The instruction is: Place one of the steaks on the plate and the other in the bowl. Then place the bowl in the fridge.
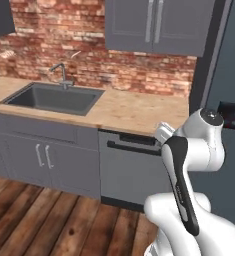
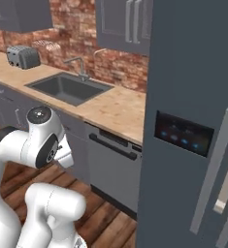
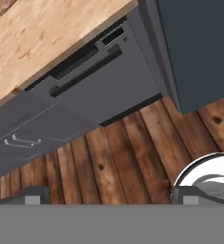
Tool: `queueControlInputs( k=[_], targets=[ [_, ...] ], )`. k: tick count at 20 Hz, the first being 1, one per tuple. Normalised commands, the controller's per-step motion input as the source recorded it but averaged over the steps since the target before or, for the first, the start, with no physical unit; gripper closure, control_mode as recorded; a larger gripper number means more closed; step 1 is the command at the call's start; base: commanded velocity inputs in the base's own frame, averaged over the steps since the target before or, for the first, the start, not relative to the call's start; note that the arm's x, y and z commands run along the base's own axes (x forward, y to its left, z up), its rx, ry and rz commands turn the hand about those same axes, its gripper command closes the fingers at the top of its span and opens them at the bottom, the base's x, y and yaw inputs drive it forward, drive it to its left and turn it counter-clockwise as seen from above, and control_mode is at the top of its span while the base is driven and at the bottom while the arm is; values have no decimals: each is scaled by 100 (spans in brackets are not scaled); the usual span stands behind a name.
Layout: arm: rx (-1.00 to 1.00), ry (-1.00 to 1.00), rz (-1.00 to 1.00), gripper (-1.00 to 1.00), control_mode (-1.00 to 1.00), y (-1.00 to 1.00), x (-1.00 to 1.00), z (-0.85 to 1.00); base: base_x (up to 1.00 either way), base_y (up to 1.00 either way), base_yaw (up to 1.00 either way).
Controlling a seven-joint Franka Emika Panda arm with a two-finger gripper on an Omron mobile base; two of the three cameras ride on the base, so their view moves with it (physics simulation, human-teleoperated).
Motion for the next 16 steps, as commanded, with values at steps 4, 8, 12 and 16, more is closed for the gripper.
queueControlInputs(
  k=[4,8,12,16],
  targets=[
    [0,0,0,-100,100,0,0,0,0,-63,-18],
    [0,0,0,-100,100,0,0,0,0,-57,-24],
    [0,0,0,-100,100,0,0,0,-25,-34,-22],
    [0,0,0,-100,100,0,0,0,-39,-31,-18]
  ],
)
